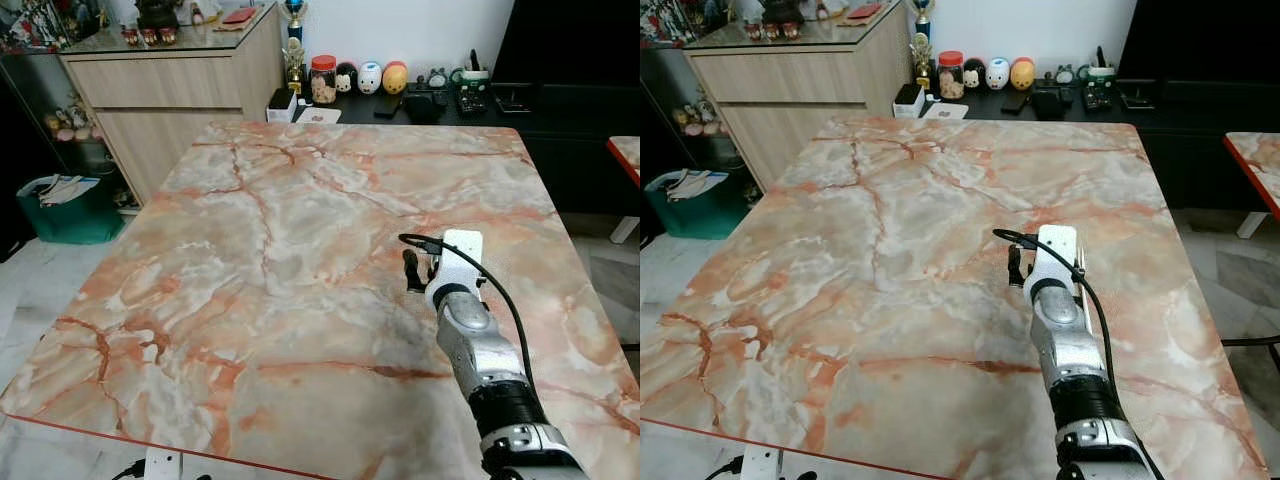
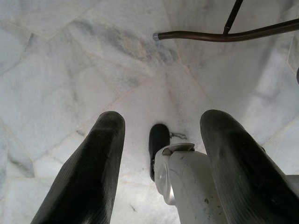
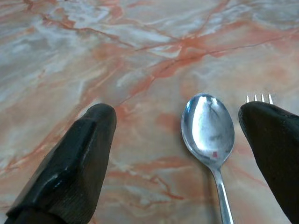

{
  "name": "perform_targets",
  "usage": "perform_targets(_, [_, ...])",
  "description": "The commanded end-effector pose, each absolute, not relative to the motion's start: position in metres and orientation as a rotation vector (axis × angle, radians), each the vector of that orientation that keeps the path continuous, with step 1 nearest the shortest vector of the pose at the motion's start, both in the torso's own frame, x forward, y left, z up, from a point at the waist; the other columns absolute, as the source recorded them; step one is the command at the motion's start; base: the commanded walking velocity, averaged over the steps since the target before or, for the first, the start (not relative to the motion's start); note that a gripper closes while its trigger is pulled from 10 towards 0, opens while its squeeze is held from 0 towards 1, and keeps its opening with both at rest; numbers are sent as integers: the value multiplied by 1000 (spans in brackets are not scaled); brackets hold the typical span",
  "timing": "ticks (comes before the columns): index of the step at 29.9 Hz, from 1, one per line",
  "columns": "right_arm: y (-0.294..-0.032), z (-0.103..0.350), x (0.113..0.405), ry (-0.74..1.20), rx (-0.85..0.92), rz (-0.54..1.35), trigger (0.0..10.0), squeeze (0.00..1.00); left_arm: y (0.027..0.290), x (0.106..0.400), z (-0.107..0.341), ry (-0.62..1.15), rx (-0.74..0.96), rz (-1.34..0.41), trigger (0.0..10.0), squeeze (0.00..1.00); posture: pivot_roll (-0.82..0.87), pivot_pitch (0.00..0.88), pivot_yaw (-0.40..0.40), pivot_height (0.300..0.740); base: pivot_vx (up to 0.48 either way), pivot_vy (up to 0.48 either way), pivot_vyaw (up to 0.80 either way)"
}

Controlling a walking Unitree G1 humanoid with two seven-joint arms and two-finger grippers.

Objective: Setting the table

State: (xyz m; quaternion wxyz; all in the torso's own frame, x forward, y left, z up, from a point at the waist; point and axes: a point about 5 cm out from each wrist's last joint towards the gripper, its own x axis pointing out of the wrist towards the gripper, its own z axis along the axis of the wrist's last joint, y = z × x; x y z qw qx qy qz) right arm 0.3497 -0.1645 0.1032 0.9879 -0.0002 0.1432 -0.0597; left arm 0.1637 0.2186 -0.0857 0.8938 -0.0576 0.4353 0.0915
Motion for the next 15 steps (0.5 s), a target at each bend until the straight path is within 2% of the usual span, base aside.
perform_targets(1, [-166,97,346,320,-5,-135,10000,0,220,158,-88,928,-122,197,10000,0,-99,0,57,740,0,0,0])
perform_targets(6, [-169,84,341,389,-36,-128,10000,0,220,158,-88,927,-123,197,10000,0,-98,0,55,740,0,0,0])
perform_targets(15, [-173,85,340,398,-38,-154,10000,0,220,158,-88,927,-123,200,10000,0,-94,0,55,740,0,0,0])
